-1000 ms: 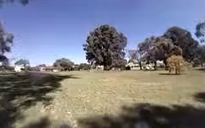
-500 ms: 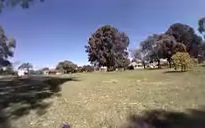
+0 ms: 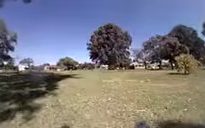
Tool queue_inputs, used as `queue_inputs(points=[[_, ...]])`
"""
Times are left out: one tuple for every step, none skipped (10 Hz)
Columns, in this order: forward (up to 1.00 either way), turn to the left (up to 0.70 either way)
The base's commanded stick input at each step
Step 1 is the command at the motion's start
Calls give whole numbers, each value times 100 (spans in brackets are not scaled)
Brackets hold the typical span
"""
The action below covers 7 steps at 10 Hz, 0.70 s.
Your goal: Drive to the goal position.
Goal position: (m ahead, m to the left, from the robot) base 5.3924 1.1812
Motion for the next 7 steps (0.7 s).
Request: queue_inputs(points=[[70, 0], [70, 0], [70, 0], [70, 0], [70, 0], [70, 0], [70, 0]])
